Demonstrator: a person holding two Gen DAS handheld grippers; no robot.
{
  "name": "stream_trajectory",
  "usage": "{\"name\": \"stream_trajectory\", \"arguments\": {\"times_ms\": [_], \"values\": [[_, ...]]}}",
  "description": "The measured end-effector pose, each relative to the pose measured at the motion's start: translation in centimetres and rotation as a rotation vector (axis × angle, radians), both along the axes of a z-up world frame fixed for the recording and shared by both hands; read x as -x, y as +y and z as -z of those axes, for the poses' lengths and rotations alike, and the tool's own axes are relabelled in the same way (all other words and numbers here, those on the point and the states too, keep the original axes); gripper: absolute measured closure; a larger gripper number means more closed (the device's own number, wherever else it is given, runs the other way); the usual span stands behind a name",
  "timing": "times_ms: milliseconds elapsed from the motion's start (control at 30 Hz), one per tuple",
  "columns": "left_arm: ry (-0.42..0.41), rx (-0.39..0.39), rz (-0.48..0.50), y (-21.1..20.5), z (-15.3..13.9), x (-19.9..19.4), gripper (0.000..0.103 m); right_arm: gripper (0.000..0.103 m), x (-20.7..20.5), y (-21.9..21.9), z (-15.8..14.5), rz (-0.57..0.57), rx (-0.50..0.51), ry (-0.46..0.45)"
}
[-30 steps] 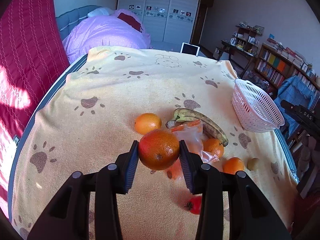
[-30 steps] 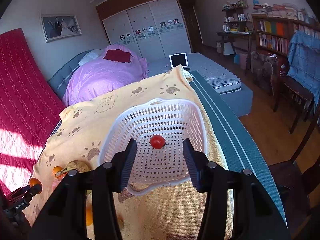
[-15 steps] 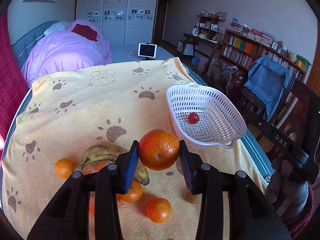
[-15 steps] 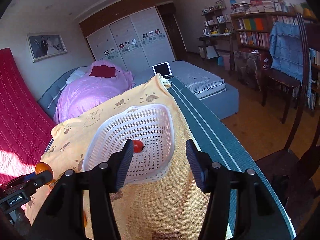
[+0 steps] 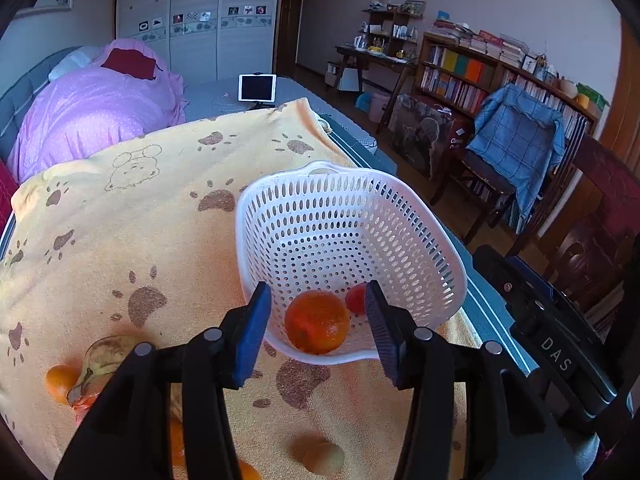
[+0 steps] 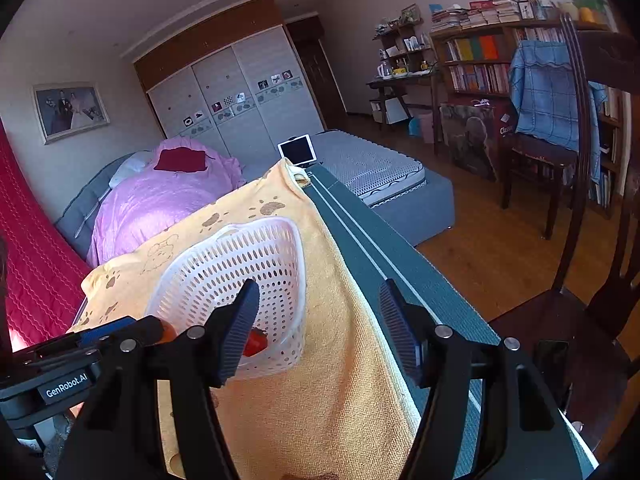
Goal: Organize fruits
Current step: 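Carry the large orange into the white basket and open the left tool, then grasp the small orange beside the banana with the left tool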
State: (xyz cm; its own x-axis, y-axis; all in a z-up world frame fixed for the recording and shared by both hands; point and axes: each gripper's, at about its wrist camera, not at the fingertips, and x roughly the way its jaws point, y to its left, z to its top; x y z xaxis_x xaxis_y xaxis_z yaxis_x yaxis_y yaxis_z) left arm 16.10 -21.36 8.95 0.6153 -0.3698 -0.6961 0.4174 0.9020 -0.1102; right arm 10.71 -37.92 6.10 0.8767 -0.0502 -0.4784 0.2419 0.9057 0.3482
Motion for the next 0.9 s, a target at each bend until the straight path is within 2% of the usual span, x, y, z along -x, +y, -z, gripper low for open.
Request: {"name": "stream_trajectory", "arguments": {"times_ms": [300,533,733,833,900], "values": [[-0.057,-0.008,-0.052,2.0,-1.3,0.9,0.037,0.038,-0.1,0.4,0.1,-0.017,-0.004,-0.002],[-0.086,0.005,-0.129,5.3,-2.9,1.5,0.027,0.039,0.0,0.7,-0.2,-0.041,-0.006,-0.009],[-0.096,0.011,-0.214,8.9,-4.1,2.0,0.026,0.038,0.6,1.1,-1.2,-0.078,-0.020,-0.029],[-0.102,0.008,-0.256,10.8,-4.5,2.4,0.025,0.031,1.0,1.5,-1.7,-0.106,-0.027,-0.046],[-0.108,0.006,-0.285,11.9,-4.8,2.5,0.025,0.031,1.2,1.8,-1.9,-0.127,-0.035,-0.050]]}}
